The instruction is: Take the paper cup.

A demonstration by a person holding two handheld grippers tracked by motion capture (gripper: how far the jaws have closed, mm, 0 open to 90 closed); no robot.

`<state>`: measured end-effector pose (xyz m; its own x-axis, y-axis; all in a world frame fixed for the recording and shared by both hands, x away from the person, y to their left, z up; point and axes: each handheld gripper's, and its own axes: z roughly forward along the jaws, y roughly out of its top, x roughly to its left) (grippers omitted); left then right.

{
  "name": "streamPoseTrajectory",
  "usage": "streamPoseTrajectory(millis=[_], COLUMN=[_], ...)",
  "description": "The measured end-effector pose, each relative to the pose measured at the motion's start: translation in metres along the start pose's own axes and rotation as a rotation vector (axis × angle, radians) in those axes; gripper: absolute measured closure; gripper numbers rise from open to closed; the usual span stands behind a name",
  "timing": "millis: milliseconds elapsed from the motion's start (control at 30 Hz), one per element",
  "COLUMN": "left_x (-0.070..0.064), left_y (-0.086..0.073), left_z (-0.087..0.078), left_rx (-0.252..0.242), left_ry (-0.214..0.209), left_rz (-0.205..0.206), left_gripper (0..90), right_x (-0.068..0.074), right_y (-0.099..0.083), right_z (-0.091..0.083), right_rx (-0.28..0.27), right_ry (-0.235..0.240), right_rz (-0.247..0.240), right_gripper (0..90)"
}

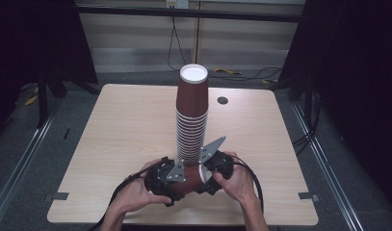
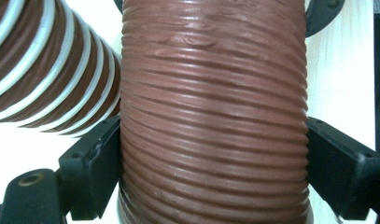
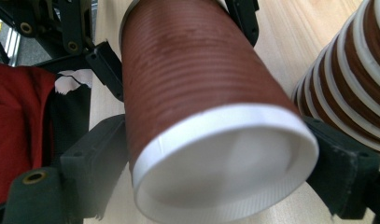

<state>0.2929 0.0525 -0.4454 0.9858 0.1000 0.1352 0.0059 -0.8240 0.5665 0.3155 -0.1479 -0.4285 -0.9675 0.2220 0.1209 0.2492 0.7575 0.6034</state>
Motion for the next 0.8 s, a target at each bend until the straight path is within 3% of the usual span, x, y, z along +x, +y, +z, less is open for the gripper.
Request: streamPoseTrajectory(millis=[267,500,700,800], left_x=[0.0010,-0.0004,-0.0003,-0.0017], left_y=[0.0005,-0.0030,-0.0026,-0.0026], left_z=[-0.0012,0.0008,0.0006,0.0025], left_rx=[-0.019,-0.025,-0.021,-0.013], left_ry=[-0.015,-0.020,-0.022,-0.022], left_rz=[0.015,0.001,0.021,0.019], left_gripper=[13.2,13.2,13.2,13.2], right_x=[0.0012,0.0018,0.0010,0.0018], right_y=[0.0012,0.0020,0.0020,0.0023], right_z=[0.0039,0.0050,0.0020,0.0024], right_rx=[0.009,0.010,-0.024,-0.002], right_ry=[0.026,0.035,0.057,0.054], right_rz=[-0.014,-0.019,-0.013,-0.015], right_gripper=[16.4,18.7,19.8,20.3])
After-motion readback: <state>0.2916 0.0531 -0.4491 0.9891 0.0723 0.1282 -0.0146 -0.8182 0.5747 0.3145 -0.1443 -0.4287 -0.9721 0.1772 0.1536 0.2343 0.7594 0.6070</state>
